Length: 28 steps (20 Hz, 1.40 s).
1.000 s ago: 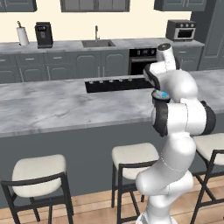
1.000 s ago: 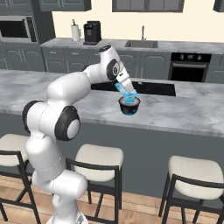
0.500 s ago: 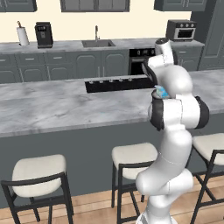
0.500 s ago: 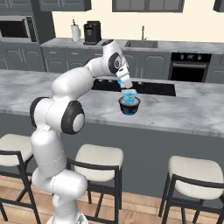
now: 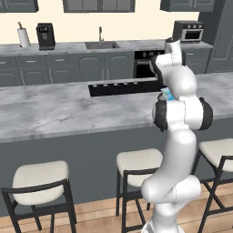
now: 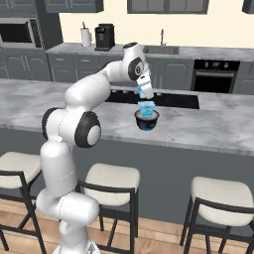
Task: Stack the yogurt containers by placing the smaller containers on top of the larger containers.
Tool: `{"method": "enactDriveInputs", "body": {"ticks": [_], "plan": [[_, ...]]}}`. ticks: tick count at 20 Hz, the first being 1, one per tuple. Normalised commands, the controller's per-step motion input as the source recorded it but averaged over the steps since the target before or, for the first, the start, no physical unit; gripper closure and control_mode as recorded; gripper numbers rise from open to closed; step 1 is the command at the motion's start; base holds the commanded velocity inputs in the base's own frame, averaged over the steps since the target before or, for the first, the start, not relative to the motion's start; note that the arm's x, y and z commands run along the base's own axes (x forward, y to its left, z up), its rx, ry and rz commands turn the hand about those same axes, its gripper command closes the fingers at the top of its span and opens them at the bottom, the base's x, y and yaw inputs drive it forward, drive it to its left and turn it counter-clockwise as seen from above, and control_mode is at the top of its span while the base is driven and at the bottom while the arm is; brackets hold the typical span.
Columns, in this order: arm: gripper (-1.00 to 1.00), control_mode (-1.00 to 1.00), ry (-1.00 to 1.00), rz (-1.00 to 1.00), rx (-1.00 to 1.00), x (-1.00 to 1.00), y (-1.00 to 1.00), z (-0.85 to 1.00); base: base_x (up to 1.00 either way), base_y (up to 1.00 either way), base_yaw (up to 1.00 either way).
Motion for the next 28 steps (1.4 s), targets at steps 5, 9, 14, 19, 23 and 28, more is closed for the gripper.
{"method": "enactDriveInputs", "body": {"ticks": [5, 9, 14, 19, 23, 28], "plan": [[1.0, -1.0, 0.0, -0.02, 0.03, 0.04, -0.12, -0.01, 0.0, 0.0, 0.0], [1.0, -1.0, 0.0, 0.0, 0.0, 0.0, 0.0, -0.03, 0.0, 0.0, 0.0], [1.0, -1.0, 0.0, 0.0, 0.0, 0.0, 0.0, -0.17, 0.0, 0.0, 0.0], [1.0, -1.0, 0.0, 0.0, 0.0, 0.0, 0.0, -0.21, 0.0, 0.0, 0.0], [1.0, -1.0, 0.0, 0.0, 0.0, 0.04, 0.0, -0.19, 0.0, 0.0, 0.0], [1.0, -1.0, 0.0, -0.01, 0.0, 0.11, -0.02, -0.13, 0.0, 0.0, 0.0]]}}
